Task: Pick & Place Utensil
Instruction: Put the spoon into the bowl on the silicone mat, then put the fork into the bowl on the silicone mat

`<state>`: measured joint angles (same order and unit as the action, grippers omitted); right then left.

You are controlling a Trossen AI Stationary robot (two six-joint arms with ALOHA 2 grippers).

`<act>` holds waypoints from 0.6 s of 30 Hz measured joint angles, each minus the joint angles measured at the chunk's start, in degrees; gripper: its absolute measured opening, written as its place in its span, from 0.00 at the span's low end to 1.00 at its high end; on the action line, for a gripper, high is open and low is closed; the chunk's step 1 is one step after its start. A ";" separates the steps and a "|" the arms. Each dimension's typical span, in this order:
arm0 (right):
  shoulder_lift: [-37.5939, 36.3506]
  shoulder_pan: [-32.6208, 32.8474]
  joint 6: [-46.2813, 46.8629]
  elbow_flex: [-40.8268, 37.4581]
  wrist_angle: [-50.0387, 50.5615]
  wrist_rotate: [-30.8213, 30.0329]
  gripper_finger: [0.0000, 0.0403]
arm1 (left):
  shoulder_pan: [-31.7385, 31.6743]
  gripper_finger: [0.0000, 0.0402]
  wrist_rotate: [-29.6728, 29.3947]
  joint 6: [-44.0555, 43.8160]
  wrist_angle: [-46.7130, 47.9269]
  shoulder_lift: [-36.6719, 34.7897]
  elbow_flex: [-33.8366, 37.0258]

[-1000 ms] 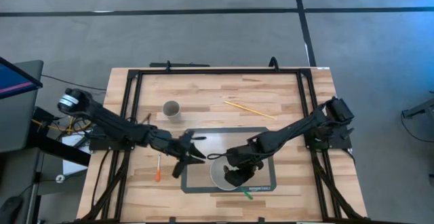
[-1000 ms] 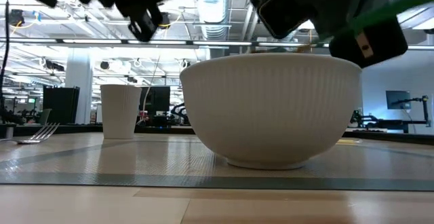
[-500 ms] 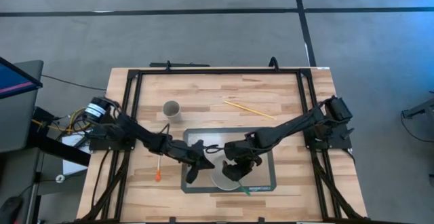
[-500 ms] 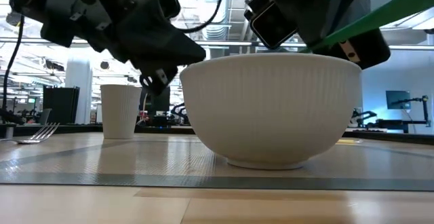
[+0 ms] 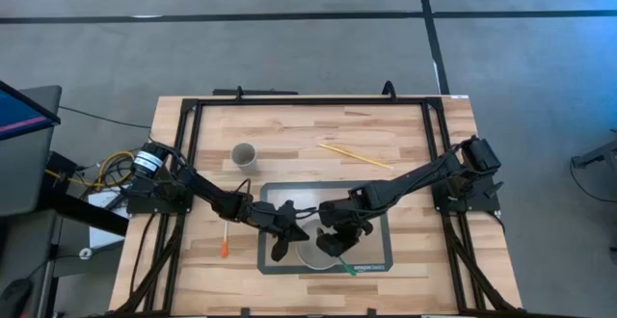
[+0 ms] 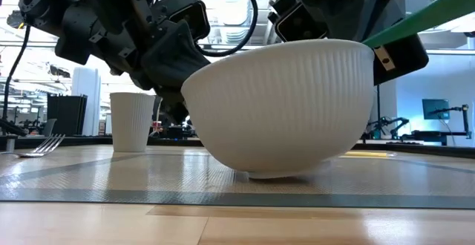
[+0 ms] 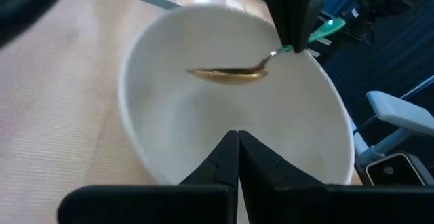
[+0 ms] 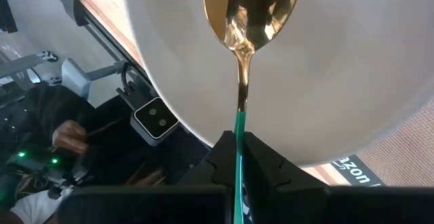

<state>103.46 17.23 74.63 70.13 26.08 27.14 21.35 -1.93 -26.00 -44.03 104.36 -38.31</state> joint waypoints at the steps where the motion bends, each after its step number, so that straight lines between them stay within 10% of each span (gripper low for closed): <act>1: 0.01 -0.03 -0.01 0.00 0.03 0.01 0.01 | -0.09 0.01 0.04 0.00 -0.47 -0.07 -0.02; 18: 6.62 -1.57 -3.57 -0.07 -4.66 7.52 0.17 | -0.09 0.02 0.04 0.20 -1.03 -0.09 -0.28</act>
<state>110.08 15.67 71.06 70.06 21.41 34.67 21.26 -1.89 -25.80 -45.06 104.27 -38.59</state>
